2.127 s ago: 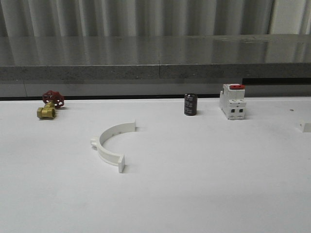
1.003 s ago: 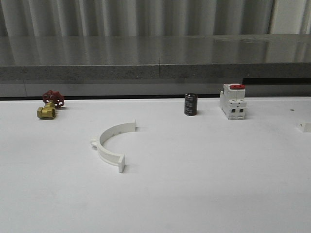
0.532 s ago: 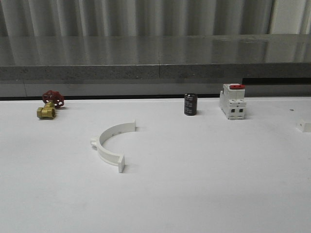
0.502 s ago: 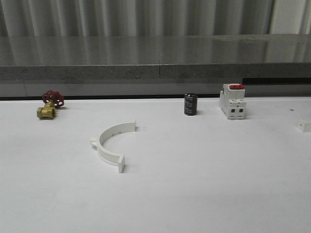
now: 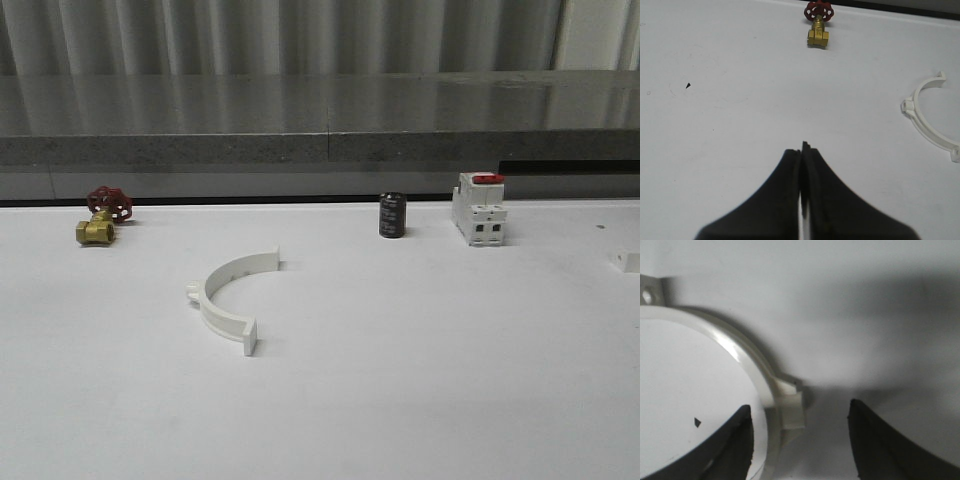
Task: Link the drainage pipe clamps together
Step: 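Grasp the second half-ring clamp by its tab with the right gripper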
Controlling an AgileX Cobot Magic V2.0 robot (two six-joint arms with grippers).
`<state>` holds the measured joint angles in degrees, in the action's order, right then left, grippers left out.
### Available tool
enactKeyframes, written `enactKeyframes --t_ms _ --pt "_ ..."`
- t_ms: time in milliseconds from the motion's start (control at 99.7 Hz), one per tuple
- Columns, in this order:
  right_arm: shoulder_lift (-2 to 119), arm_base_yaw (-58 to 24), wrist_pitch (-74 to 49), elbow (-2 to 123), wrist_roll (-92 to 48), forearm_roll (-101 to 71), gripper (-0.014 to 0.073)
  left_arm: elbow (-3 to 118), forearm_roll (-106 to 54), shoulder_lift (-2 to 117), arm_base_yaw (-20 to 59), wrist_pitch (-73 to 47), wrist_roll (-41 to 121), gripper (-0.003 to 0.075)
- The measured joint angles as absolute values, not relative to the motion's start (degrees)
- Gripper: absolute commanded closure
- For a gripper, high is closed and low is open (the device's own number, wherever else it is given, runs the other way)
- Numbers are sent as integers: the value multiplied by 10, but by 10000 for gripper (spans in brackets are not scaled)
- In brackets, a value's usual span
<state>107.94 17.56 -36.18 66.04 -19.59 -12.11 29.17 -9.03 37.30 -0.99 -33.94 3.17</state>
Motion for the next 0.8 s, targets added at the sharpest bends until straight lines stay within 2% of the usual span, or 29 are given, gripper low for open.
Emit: enactKeyframes --t_ms 331,592,803 --pt "1081 176 -354 664 -196 -121 167 292 -90 373 -10 -339 32 741" --pt "1081 176 -353 664 -196 -121 380 292 -90 373 -10 -339 32 741" --pt "1081 176 -353 664 -196 -122 501 292 -90 373 -10 -339 32 741"
